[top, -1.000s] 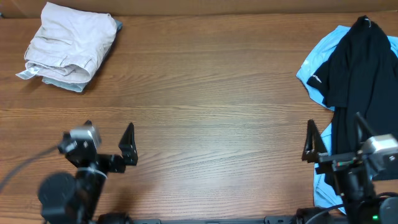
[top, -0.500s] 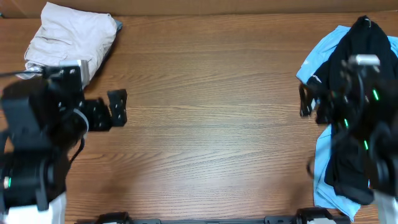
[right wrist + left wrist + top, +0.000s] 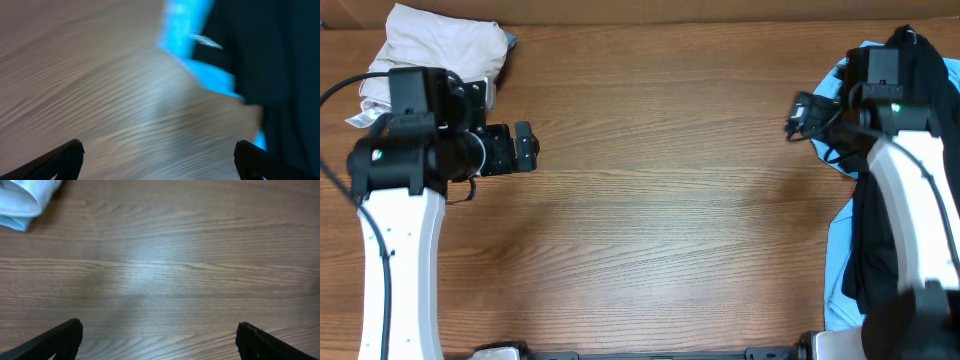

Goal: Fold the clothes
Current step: 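Move the right gripper onto the black t-shirt at the right edge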

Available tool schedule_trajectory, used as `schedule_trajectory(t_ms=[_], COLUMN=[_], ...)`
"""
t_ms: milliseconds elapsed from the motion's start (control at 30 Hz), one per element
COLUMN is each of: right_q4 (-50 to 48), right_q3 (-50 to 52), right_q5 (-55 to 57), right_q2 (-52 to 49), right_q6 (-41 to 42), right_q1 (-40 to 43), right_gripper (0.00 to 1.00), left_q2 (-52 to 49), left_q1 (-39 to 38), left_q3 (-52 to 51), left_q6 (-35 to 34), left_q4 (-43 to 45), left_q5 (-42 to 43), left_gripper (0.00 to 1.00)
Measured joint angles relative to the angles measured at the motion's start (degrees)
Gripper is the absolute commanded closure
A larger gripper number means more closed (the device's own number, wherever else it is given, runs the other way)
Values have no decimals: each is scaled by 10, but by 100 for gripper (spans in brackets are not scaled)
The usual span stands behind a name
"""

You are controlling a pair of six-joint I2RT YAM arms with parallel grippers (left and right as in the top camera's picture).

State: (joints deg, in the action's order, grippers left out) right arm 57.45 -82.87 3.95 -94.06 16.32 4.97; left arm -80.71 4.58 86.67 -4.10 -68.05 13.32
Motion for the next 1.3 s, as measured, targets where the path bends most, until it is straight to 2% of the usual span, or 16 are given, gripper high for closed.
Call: schedule_trajectory(t_ms=[233,467,633,700,900,1033,1067,1133,1300], right_q4=[-16,-81,-139,-154,-182,-194,-197,-206,-205], right_q3=[0,8,31,40,63,66,66,68,78], right_q5=[40,44,44,44,44,44,44,44,55], right_q2=[-121,-169,-170,-170,-170,-172,-172,-174,-187], right_q6=[80,100,103,105,104,107,107,110,106], right_q1=[92,111,111,111,111,111,111,110,111], right_gripper=[1,6,21,23,46,45,39,32,30], left_q2=[-66,-123,-158,-169,-186,-187,-187,-187,-187], left_q1=[0,0,0,0,0,0,0,0,0], left_q3=[0,0,0,0,0,0,0,0,0], left_q6=[0,-2,-3,-3,-4,-4,-4,-4,-4], left_q4=[-1,-1,-1,-1,9,25,30,36,41], left_q5=[0,0,0,0,0,0,0,0,0], left_gripper=[0,0,0,0,0,0,0,0,0])
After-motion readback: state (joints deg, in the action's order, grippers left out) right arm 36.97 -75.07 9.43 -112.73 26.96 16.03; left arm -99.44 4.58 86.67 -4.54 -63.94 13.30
